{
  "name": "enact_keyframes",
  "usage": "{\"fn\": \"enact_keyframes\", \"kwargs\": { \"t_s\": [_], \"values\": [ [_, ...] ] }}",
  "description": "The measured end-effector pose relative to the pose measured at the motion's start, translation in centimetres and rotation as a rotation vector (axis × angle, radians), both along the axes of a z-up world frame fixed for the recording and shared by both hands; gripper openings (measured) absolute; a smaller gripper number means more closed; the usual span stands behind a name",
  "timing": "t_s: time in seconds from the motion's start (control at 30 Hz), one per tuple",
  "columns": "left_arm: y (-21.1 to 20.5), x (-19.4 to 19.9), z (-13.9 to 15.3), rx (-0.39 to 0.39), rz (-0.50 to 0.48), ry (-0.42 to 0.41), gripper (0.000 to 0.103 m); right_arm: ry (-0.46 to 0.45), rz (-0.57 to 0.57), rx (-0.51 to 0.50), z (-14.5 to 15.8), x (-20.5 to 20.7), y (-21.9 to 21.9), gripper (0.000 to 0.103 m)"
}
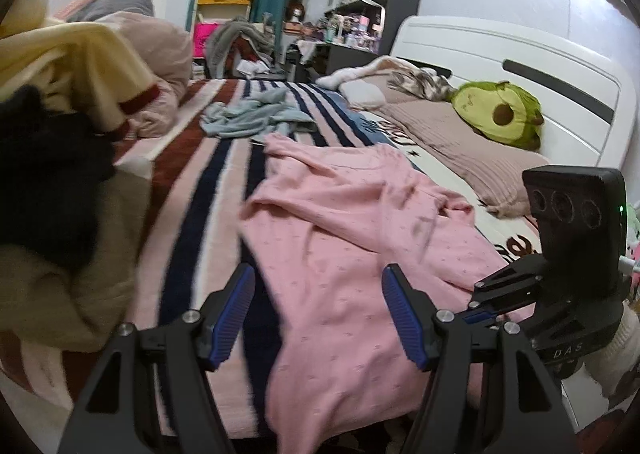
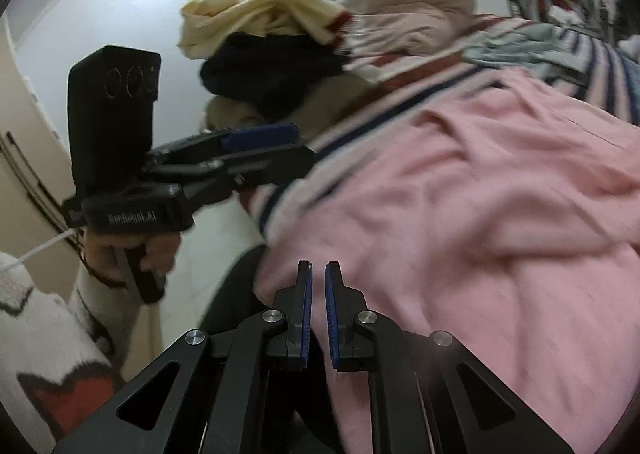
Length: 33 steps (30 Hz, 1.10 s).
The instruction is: Fold small clothes
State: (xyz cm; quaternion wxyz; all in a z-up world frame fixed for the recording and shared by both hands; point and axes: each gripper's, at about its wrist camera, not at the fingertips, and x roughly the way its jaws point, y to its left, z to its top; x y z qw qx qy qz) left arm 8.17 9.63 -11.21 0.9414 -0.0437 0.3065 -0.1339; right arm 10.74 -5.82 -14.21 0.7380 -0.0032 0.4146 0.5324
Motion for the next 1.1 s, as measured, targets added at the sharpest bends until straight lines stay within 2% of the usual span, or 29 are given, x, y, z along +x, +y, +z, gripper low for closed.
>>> {"fn": "enact_keyframes", "kwargs": {
  "t_s": [0.13,0.27,0.33,0.4,0.43,0.63,0.67,0.73,0.87,0.9,1.1],
  "values": [
    [2.0,-0.5,0.1,-0.007,0.034,-0.007,0.063,-0.028,0.011,0.023,1.0,0.6,2.3,0.001],
    [2.6,-0.7,-0.7,-0.023,0.021,0.014,0.064,-0.037,-0.047,0.0,1.8,2.0,2.1,0.005],
    [2.2,-0.7,-1.3,-0.026,0.007,0.03,0.064,-0.043,-0.085,-0.026,2.0,2.6,0.9,0.006],
    [1.4,-0.6,-1.8,-0.045,-0.019,0.047,0.064,-0.049,-0.135,-0.034,2.3,2.9,-0.8,0.019],
    [0.7,-0.6,-2.0,-0.055,-0.037,0.054,0.064,-0.056,-0.163,-0.04,2.4,3.0,-1.7,0.021],
    [-4.9,0.4,-4.0,-0.131,-0.193,0.133,0.063,-0.078,-0.309,-0.072,2.9,2.9,-7.8,0.023],
    [-5.7,0.5,-4.2,-0.135,-0.21,0.14,0.06,-0.073,-0.328,-0.068,2.8,2.8,-8.8,0.023],
    [-7.8,0.8,-5.2,-0.126,-0.245,0.172,0.039,-0.065,-0.359,-0.061,2.7,2.5,-10.2,0.024],
    [-9.7,1.6,-6.5,-0.068,-0.224,0.222,0.017,-0.042,-0.389,-0.05,2.0,2.0,-12.1,0.025],
    [-9.8,1.6,-6.5,-0.065,-0.216,0.227,0.008,-0.04,-0.392,-0.049,1.9,1.9,-12.3,0.025],
    [-8.0,0.8,-3.4,-0.052,-0.207,0.146,0.003,-0.021,-0.418,-0.031,1.2,1.8,-14.1,0.025]
  ]
}}
